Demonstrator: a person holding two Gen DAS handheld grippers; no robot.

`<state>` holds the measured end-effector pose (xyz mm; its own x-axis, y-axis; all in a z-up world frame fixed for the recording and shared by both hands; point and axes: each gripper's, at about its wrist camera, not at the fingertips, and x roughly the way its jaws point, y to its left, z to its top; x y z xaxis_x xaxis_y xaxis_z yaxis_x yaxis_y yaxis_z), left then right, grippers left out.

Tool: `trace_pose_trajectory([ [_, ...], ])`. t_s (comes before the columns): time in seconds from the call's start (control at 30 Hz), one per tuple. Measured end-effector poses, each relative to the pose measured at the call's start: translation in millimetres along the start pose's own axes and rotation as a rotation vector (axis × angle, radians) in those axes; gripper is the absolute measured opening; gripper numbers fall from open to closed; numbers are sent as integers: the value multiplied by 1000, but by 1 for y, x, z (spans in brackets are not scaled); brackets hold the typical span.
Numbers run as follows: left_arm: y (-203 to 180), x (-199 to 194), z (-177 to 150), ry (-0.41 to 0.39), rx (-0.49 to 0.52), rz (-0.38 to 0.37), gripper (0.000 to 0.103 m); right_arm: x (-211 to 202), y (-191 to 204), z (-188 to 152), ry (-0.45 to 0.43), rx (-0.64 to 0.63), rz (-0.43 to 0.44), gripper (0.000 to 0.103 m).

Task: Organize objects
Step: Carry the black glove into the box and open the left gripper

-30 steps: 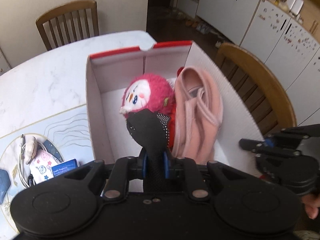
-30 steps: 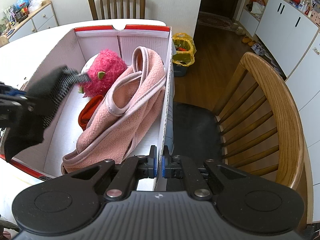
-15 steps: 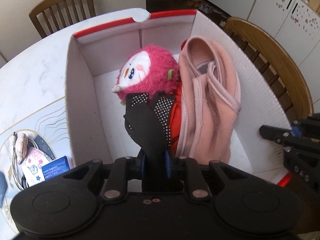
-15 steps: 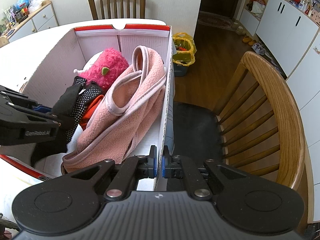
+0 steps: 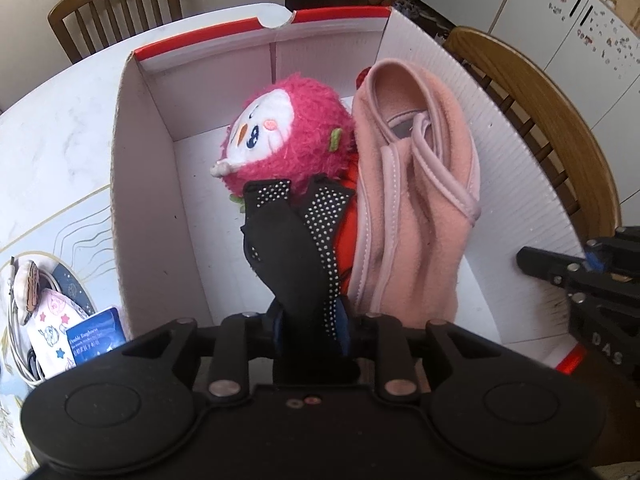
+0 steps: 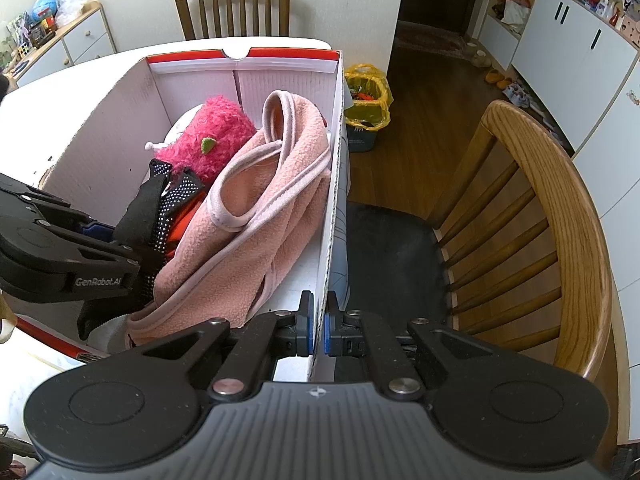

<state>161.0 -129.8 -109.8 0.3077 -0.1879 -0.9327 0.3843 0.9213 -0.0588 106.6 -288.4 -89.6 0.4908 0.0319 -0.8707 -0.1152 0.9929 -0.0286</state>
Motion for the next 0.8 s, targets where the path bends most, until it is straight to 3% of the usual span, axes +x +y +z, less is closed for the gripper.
trace_pose_trajectory([
  [0.3, 9, -22, -4, -49, -17, -32, 35, 0, 0, 0, 0, -1, 0, 4],
  [0.37, 11, -28, -4, -64, -22, -38, 40, 0, 0, 0, 0, -1, 0, 4],
  [0.43, 9, -35, 0, -81, -32, -34, 54, 0, 0, 0, 0, 0, 0, 4],
  [0.5, 10, -40, 3, -106, -38, -39, 61, 0, 0, 0, 0, -1, 0, 4],
  [0.67, 11, -55, 6, -150, -45, -54, 67, 0, -1, 0, 1, -3, 0, 4],
  [0.73, 12, -62, 5, -170, -49, -57, 77, 1, -1, 1, 2, -3, 1, 4],
  [0.8, 14, -71, 3, -192, -53, -57, 80, 1, -1, 1, 2, -4, 0, 4],
])
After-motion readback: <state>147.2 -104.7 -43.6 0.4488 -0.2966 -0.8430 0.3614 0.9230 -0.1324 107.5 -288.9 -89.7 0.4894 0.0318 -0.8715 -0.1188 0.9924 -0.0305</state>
